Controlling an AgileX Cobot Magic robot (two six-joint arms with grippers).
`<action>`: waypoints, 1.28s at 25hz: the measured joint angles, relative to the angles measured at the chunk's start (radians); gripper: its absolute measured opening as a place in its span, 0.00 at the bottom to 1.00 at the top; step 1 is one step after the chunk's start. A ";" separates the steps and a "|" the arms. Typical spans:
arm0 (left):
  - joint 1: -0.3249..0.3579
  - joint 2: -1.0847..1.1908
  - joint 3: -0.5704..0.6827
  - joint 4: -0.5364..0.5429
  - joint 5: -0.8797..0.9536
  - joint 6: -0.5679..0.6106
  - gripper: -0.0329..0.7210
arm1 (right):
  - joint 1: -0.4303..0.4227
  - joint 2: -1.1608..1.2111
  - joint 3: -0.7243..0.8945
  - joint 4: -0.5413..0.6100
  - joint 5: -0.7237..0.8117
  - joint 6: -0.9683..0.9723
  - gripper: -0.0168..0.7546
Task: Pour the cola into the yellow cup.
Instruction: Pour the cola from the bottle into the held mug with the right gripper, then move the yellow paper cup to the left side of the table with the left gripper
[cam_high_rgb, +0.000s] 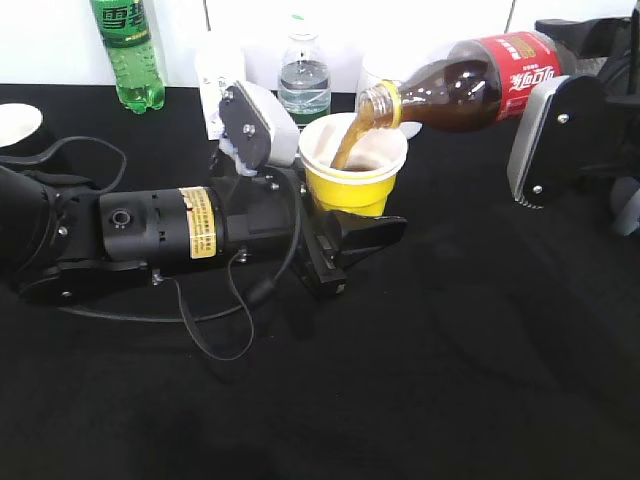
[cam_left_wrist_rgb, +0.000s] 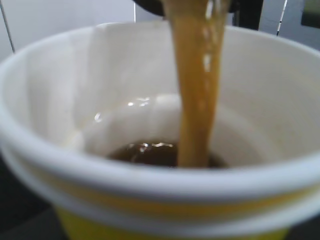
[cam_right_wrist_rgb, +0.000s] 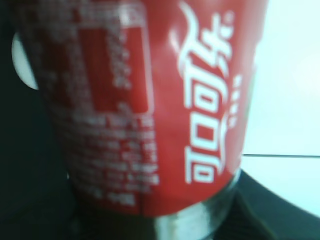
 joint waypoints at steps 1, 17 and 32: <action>0.000 0.000 0.000 0.000 0.000 0.000 0.62 | 0.000 0.000 0.000 0.000 -0.002 -0.010 0.53; 0.001 0.000 0.000 0.001 -0.028 0.000 0.62 | 0.000 -0.002 -0.001 0.021 0.061 0.568 0.53; 0.310 0.021 0.000 -0.040 -0.017 0.000 0.62 | 0.000 -0.002 -0.001 0.023 0.065 1.294 0.53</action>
